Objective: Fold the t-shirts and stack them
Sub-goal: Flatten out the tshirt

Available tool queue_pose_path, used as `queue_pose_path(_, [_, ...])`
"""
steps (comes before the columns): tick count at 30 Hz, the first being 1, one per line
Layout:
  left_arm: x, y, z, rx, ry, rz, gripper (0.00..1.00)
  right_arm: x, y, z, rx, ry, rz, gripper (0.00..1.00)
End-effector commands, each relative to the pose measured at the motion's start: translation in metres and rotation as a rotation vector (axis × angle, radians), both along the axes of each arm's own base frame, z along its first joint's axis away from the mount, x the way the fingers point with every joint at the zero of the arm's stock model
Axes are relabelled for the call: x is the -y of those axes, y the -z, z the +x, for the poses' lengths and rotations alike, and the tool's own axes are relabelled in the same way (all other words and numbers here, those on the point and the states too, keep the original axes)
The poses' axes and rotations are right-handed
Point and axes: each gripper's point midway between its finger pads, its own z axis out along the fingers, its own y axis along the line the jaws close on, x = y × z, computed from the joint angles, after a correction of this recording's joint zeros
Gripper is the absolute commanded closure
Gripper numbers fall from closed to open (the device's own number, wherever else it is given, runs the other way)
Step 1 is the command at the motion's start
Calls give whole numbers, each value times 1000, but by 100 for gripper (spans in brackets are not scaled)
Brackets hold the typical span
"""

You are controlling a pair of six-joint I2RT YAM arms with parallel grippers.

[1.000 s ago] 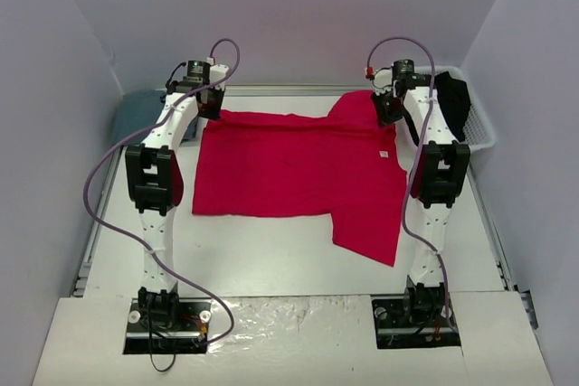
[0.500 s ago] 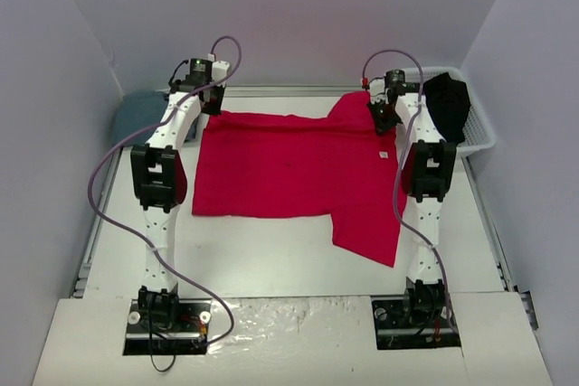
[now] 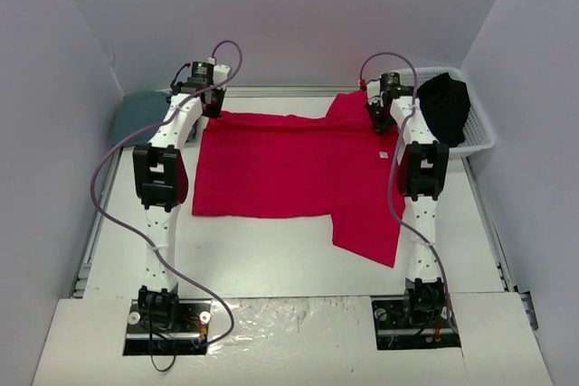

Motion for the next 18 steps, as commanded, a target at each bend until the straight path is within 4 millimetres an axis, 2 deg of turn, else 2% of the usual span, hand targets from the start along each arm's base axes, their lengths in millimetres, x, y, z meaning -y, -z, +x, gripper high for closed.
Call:
queue_pose_path(1, [-1, -25, 2, 54, -5, 12, 98, -1, 7, 9, 13, 27, -25, 100])
queue_pose_path(3, [-1, -25, 1, 51, -5, 13, 98, -3, 13, 13, 22, 32, -33, 100])
queue_pose_path(4, [0, -24, 0, 50, -6, 13, 98, -6, 8, 19, 44, 30, -35, 100])
queue_pose_path(11, [2, -24, -3, 43, -5, 23, 98, -10, 14, 41, 114, 48, -56, 100])
queue_pose_path(18, [9, -20, -6, 36, -2, 38, 98, -8, 19, 54, 155, 60, -79, 100])
